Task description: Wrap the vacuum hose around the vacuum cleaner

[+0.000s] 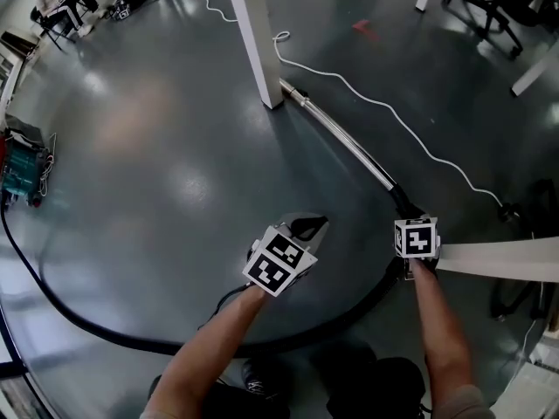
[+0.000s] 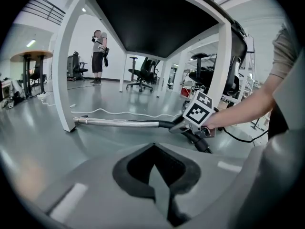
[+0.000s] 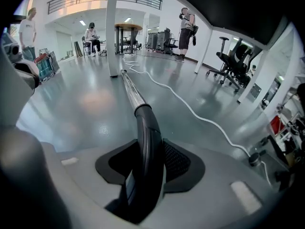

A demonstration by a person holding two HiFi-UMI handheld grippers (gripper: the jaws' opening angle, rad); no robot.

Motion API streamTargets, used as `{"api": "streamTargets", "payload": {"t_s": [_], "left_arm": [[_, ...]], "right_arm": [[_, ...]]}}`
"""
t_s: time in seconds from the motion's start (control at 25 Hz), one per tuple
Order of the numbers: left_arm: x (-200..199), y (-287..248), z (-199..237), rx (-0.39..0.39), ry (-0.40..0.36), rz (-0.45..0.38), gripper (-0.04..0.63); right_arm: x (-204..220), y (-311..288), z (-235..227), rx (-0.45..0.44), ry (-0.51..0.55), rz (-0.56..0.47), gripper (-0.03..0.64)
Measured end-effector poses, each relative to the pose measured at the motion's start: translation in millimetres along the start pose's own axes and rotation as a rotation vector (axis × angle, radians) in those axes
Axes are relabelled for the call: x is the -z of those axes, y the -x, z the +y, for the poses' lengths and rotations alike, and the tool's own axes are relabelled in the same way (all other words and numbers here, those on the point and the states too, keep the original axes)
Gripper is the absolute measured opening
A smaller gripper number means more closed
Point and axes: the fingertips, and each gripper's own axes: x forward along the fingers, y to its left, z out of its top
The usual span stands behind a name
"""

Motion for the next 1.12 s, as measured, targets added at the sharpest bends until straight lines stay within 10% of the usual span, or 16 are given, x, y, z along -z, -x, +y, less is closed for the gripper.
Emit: {"api": "streamTargets", "payload": {"t_s": [0.84, 1.12], "left_arm": [[-55, -10, -45, 0.144, -0.323, 0.031, 0.001], [-66, -18, -66, 0.194, -0.439, 0.049, 0.15]], "right_arm": [[43, 165, 14, 0.081, 0.024, -0.079, 0.181], [29, 203, 30, 0.016, 0.052, -0.164, 0.181]]}}
